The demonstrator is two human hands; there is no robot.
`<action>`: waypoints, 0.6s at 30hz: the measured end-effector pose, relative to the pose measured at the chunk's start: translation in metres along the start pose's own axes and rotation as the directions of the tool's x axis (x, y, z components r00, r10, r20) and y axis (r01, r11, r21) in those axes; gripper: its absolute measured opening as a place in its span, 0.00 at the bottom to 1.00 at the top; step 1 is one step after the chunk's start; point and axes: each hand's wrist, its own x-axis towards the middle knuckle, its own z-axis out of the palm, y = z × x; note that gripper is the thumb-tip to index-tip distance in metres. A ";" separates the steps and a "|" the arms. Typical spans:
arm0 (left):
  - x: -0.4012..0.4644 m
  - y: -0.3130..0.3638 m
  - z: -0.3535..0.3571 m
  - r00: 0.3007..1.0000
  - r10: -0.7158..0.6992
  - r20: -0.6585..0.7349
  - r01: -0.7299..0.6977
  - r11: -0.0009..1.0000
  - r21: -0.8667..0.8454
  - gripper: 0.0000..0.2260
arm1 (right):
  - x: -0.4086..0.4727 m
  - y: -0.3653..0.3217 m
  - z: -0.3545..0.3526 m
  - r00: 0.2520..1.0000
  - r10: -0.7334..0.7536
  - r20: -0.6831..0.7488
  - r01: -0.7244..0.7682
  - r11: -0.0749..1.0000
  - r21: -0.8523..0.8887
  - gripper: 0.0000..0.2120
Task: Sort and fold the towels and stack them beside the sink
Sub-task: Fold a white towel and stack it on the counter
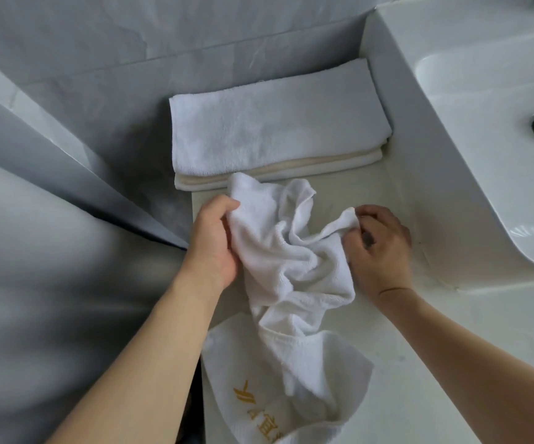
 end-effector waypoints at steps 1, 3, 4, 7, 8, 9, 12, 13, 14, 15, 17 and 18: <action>-0.001 0.000 -0.002 1.000 0.021 -0.020 -0.020 0.998 0.058 0.17 | 0.000 0.000 -0.001 0.999 0.038 -0.038 -0.035 0.997 0.070 0.16; 0.002 -0.002 -0.010 0.981 0.166 -0.103 -0.100 0.879 0.467 0.16 | 0.002 -0.002 -0.003 0.987 0.134 -0.086 -0.117 0.977 0.178 0.12; -0.001 -0.003 -0.013 0.964 0.253 -0.080 -0.107 0.646 0.755 0.15 | 0.002 -0.003 -0.003 0.979 0.180 -0.092 -0.159 0.966 0.202 0.11; -0.007 -0.011 -0.018 0.889 0.422 0.175 -0.126 -0.141 0.982 0.27 | 0.005 -0.006 -0.004 0.968 0.238 -0.084 -0.217 0.955 0.203 0.09; -0.006 -0.013 -0.017 0.844 0.481 0.236 -0.185 -0.150 0.971 0.31 | 0.005 -0.006 -0.003 0.969 0.232 -0.082 -0.213 0.958 0.191 0.08; -0.005 -0.012 -0.012 0.811 0.526 0.257 -0.270 -0.055 0.961 0.32 | 0.006 -0.006 -0.003 0.972 0.221 -0.080 -0.205 0.963 0.172 0.08; 0.010 0.000 0.010 0.865 0.495 0.084 -0.291 0.360 0.886 0.25 | 0.006 -0.007 -0.004 0.982 0.181 -0.049 -0.177 0.981 0.077 0.07; 0.017 0.000 0.014 0.878 0.479 0.007 -0.236 0.419 0.877 0.22 | 0.005 -0.007 -0.004 0.985 0.169 -0.042 -0.166 0.985 0.055 0.08; 0.024 -0.001 0.016 0.877 0.480 -0.030 -0.182 0.390 0.903 0.20 | 0.004 -0.007 -0.005 0.985 0.167 -0.038 -0.166 0.985 0.048 0.10; 0.029 -0.003 0.015 0.874 0.486 -0.024 -0.140 0.298 0.944 0.17 | 0.004 -0.007 -0.005 0.983 0.179 -0.032 -0.177 0.983 0.046 0.12; 0.035 -0.009 0.009 0.888 0.458 0.038 -0.105 0.122 0.987 0.12 | 0.005 -0.010 -0.006 0.977 0.213 -0.019 -0.213 0.977 0.013 0.16; 0.035 -0.012 0.007 0.894 0.445 0.053 -0.112 0.107 0.988 0.10 | 0.005 -0.011 -0.006 0.974 0.226 -0.016 -0.226 0.974 -0.005 0.16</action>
